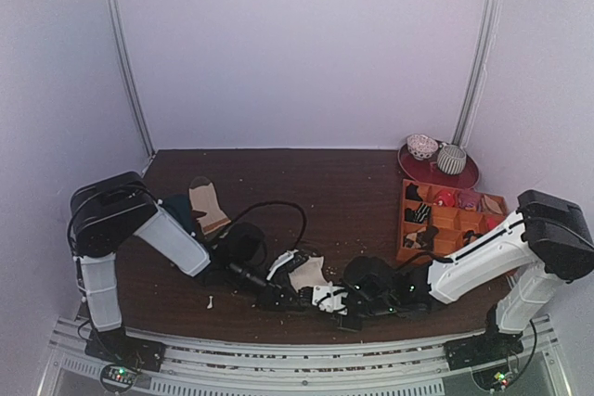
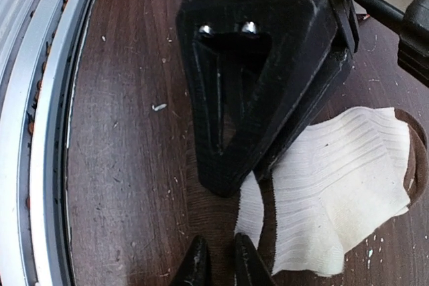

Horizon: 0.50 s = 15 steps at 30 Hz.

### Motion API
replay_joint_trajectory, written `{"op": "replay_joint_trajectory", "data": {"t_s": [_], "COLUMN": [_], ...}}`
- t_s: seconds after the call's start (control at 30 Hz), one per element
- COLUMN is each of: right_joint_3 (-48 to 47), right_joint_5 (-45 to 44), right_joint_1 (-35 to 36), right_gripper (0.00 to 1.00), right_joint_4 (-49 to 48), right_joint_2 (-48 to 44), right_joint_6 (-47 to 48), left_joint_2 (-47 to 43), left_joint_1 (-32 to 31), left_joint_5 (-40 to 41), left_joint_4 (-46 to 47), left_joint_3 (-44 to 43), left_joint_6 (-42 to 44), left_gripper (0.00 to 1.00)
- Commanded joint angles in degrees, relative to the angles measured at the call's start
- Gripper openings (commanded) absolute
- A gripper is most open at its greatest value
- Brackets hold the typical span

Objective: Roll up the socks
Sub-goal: Roll a pair of socks at the center of the board.

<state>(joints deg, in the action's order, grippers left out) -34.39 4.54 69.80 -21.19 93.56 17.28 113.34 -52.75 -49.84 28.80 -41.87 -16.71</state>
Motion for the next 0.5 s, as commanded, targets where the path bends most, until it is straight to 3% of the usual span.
{"op": "replay_joint_trajectory", "data": {"t_s": [0.0,0.07,0.23,0.27,0.47], "right_joint_3": [0.96,1.90,1.11,0.45,-10.17], "right_joint_5": [-3.99,-2.58,7.07,10.68,28.68], "right_joint_1": [0.26,-0.25,-4.86,-6.55,-16.01], "right_gripper": [0.11,0.07,0.05,0.05,0.05], "right_joint_4": [5.94,4.62,6.47,7.32,24.18], "right_joint_2": [4.81,5.52,4.97,4.89,11.31], "right_joint_6": [-5.33,-7.15,-13.23,-14.74,-20.14], "left_joint_2": [-0.74,-3.99,-12.91,-14.50,-22.25], "left_joint_1": [0.27,0.28,0.24,0.28,-0.87], "left_joint_5": [8.40,10.35,14.11,14.87,18.97], "left_joint_4": [-15.11,-15.53,-14.40,-13.36,0.79], "left_joint_3": [4.07,2.89,0.34,0.73,9.24], "left_joint_6": [1.14,3.05,10.16,11.77,20.63], "left_gripper": [0.23,0.31,0.33,0.38,0.42]}}
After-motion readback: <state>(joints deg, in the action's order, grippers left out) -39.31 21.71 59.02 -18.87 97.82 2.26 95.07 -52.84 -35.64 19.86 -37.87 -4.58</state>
